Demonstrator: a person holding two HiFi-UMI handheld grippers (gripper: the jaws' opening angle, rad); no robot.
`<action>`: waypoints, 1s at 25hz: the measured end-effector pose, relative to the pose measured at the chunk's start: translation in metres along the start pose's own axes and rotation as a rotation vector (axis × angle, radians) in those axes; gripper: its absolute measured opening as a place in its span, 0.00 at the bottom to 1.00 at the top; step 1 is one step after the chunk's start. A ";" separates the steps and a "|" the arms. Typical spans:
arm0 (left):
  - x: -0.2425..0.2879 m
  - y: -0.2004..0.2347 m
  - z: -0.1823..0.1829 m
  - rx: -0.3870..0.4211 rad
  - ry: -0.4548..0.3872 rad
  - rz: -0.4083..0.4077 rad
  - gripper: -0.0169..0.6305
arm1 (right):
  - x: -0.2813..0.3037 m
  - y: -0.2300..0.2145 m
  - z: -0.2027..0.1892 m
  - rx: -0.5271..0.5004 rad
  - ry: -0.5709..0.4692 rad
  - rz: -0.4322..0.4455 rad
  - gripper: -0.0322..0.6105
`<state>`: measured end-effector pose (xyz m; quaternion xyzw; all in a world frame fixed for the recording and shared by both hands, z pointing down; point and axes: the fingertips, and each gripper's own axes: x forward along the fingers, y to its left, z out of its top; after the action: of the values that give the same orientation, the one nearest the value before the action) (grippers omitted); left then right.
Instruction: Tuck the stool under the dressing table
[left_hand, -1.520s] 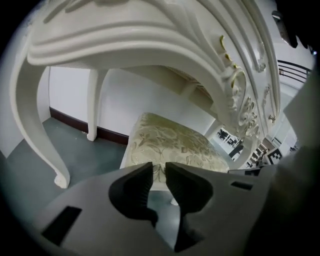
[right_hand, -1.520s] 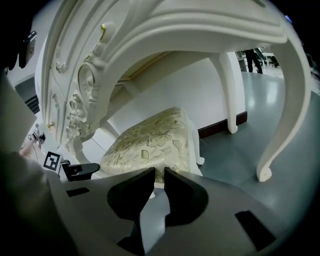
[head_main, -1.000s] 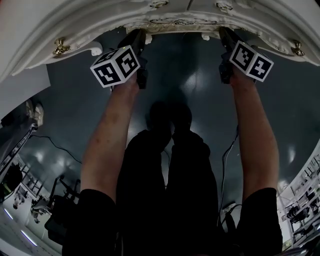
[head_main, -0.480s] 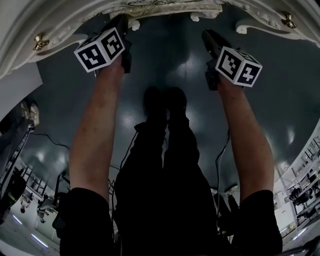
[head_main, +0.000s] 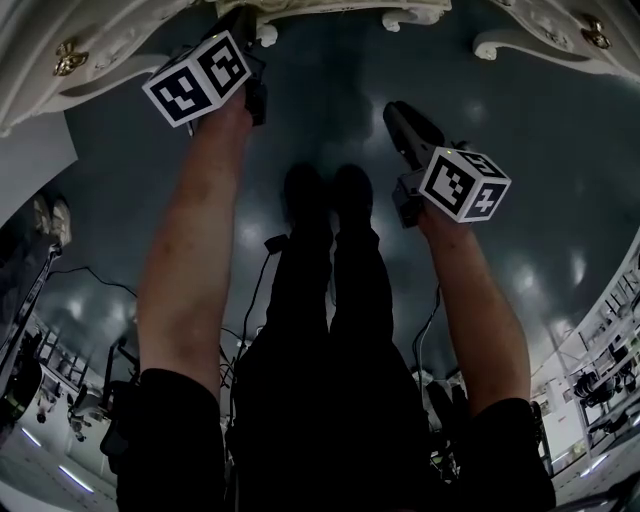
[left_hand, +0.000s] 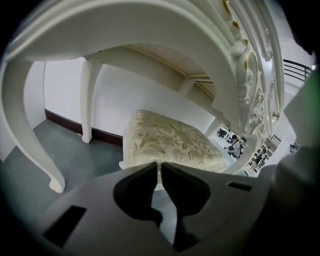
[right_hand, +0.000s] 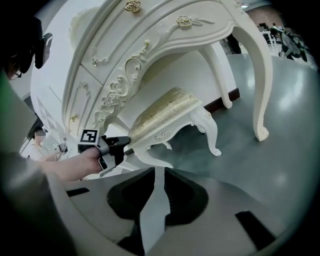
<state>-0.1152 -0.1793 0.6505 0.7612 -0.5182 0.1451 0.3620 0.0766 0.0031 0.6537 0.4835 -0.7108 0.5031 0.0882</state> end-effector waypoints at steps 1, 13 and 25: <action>0.000 0.002 0.002 0.006 -0.005 0.005 0.08 | 0.000 0.005 0.002 -0.002 -0.008 0.010 0.16; -0.065 -0.033 -0.015 0.016 -0.019 -0.106 0.08 | -0.021 0.074 0.034 -0.165 -0.078 0.134 0.16; -0.219 -0.122 0.003 0.129 0.046 -0.192 0.04 | -0.129 0.159 0.043 -0.237 -0.070 0.209 0.16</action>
<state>-0.0988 -0.0067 0.4690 0.8256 -0.4239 0.1603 0.3361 0.0354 0.0497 0.4541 0.4101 -0.8143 0.4052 0.0670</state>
